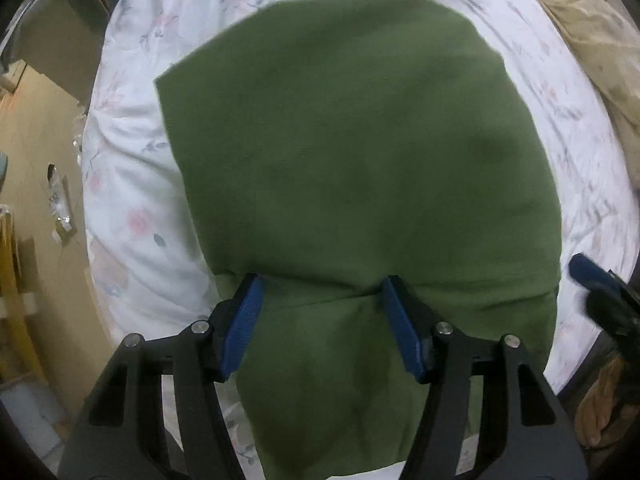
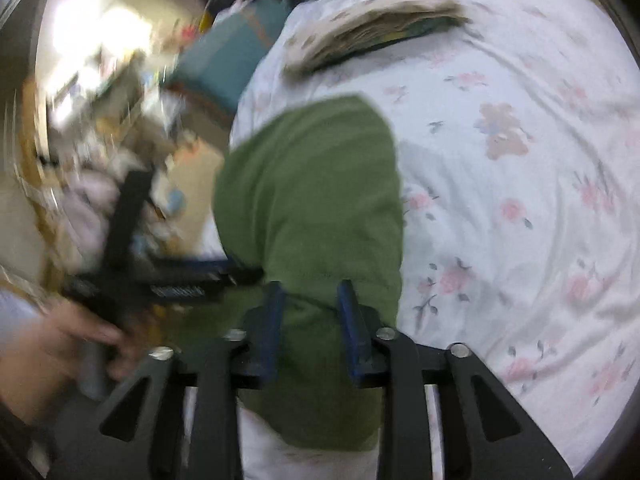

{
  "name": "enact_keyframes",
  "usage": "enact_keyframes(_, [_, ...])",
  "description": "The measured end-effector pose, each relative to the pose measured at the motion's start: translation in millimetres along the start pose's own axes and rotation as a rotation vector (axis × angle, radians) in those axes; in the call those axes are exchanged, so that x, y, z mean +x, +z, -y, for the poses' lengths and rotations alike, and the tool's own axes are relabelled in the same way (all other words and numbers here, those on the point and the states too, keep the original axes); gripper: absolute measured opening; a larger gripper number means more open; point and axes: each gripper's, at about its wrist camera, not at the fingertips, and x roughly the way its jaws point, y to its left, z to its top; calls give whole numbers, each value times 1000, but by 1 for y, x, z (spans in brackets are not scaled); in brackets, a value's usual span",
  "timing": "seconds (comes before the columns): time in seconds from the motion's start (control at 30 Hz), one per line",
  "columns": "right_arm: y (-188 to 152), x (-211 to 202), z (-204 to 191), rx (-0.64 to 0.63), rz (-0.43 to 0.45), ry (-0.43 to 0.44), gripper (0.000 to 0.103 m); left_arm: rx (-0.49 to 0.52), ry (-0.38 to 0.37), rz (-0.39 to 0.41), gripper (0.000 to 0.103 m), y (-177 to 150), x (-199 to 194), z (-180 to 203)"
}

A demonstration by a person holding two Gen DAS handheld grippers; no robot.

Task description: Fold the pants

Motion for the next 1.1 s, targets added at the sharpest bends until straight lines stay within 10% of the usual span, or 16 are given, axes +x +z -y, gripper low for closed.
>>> enact_keyframes(0.07, [-2, -11, 23, 127, 21, 17, 92, -9, 11, 25, 60, 2, -6, -3])
enact_keyframes(0.23, [-34, 39, 67, 383, -186, 121, 95, -42, 8, 63, 60, 6, -20, -12])
enact_keyframes(0.47, [-56, 68, 39, 296, -228, 191, 95, -76, -12, 86, 59, 9, -25, -26])
enact_keyframes(0.57, [-58, 71, 36, 275, -196, 135, 76, -147, -86, 133, 59, 14, -41, -33])
enact_keyframes(0.63, [-54, 66, 33, 272, -168, 94, 35, -183, -109, 181, 59, 16, -52, -34])
enact_keyframes(0.7, [-45, 54, 15, 169, -162, 49, 23, -211, -114, 228, 59, 17, -63, -41])
enact_keyframes(0.9, [16, 2, 12, 26, -167, 76, 19, -319, -147, 308, 59, 20, -81, -65])
enact_keyframes(1.1, [88, -21, 98, 98, -102, -51, 19, -347, -188, 319, 68, 22, -79, -65])
